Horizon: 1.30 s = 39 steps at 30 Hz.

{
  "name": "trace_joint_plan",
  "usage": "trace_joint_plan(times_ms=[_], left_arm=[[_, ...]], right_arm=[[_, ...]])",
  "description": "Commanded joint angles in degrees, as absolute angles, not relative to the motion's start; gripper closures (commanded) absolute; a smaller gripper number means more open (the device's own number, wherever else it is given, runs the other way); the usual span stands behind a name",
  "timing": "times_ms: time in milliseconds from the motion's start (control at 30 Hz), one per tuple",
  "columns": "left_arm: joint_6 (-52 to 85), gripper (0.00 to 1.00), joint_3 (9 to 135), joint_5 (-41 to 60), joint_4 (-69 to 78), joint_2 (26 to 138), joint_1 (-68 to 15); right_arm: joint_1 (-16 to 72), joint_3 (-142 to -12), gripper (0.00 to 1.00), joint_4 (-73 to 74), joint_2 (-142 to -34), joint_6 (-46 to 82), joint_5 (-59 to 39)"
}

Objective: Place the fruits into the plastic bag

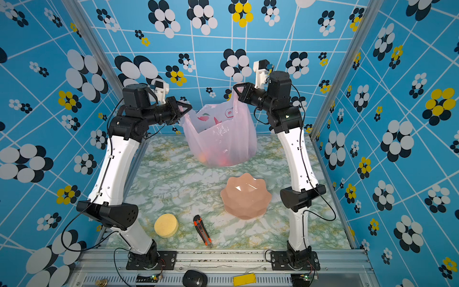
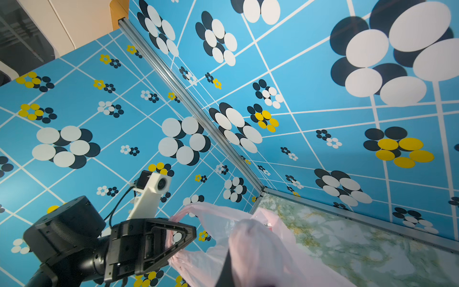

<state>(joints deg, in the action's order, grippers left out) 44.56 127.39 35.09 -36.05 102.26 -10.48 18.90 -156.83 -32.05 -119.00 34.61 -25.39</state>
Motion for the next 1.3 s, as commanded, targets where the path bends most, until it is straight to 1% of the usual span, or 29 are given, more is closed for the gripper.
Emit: trace_joint_plan(times_ms=[0, 200, 233, 400, 533, 767, 1033, 1267], left_arm=[[45.5, 1.0, 128.4, 36.3, -31.2, 103.9, -10.7], [45.8, 1.0, 127.9, 36.9, -30.6, 107.1, -11.9], [45.6, 1.0, 127.6, 36.9, -30.7, 107.4, -12.2], [45.0, 1.0, 124.9, 36.5, -30.5, 107.3, -13.3], [44.6, 1.0, 121.0, 35.7, -30.3, 106.3, -14.5], [44.7, 1.0, 113.6, 34.6, -27.6, 102.8, -14.8], [44.6, 1.0, 112.2, 34.2, -28.2, 100.5, -14.9], [44.6, 1.0, 111.3, 34.5, -28.5, 100.1, -14.9]], right_arm=[[16.9, -156.8, 1.0, -26.5, -121.1, 36.6, -24.9], [13.9, -156.2, 1.0, -26.3, -124.3, 39.3, -27.3], [13.4, -156.0, 1.0, -26.4, -126.1, 39.7, -27.9], [11.7, -151.0, 1.0, -27.0, -126.4, 39.8, -29.6], [11.2, -145.0, 1.0, -26.1, -124.2, 39.4, -31.2], [11.2, -133.1, 1.0, -19.9, -116.3, 39.4, -30.7], [11.0, -128.8, 1.0, -19.6, -111.8, 37.3, -29.5], [10.8, -125.2, 1.0, -16.8, -109.9, 39.0, -30.1]])
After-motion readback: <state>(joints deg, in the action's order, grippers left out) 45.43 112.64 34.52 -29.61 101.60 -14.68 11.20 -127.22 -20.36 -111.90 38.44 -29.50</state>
